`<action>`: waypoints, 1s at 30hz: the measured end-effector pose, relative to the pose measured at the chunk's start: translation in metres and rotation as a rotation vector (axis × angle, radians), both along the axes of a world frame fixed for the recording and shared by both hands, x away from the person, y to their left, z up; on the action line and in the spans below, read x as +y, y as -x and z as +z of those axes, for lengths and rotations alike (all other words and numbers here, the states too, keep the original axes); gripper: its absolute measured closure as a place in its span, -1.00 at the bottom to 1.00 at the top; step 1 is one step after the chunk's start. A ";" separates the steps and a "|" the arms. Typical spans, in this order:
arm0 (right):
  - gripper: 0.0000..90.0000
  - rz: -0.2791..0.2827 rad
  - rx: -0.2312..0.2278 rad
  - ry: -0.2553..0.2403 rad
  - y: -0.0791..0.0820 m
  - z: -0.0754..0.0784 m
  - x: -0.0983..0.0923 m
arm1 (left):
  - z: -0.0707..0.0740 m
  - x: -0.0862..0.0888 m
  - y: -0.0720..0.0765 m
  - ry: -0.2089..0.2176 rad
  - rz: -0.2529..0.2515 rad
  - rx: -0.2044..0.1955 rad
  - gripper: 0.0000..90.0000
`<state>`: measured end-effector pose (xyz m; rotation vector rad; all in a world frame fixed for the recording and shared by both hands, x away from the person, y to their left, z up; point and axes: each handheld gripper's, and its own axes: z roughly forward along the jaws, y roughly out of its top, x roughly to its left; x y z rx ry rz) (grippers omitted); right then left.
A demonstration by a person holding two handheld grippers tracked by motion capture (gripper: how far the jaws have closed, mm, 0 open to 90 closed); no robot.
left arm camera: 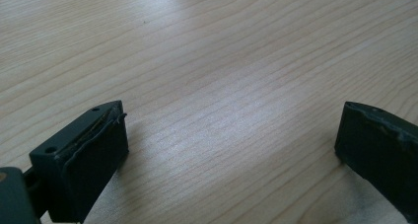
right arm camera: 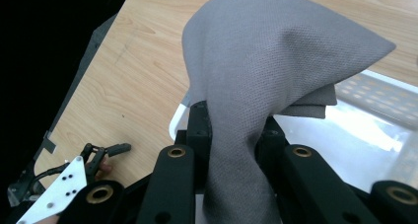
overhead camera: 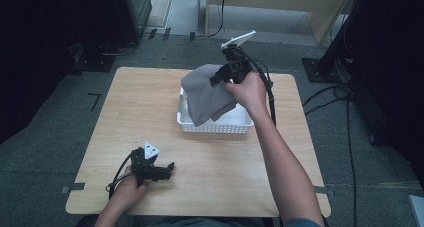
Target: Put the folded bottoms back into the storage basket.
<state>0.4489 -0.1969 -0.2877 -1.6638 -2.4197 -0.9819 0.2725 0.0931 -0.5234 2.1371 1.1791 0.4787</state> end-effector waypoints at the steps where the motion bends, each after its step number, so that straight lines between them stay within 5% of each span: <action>1: 0.68 -0.002 0.001 -0.002 -0.002 -0.003 0.003 | 0.000 0.000 0.000 0.001 0.001 0.001 -1.00; 17: 0.67 -0.098 0.075 -0.010 -0.031 -0.105 -0.013 | 0.000 -0.001 0.000 0.004 0.005 0.002 -1.00; 21: 0.67 -0.124 0.097 -0.056 -0.033 -0.119 -0.020 | 0.000 -0.001 0.000 0.002 0.003 0.002 -1.00; 30: 0.60 -0.156 0.082 -0.026 -0.032 -0.136 -0.031 | 0.000 -0.001 0.000 0.002 0.002 0.002 -1.00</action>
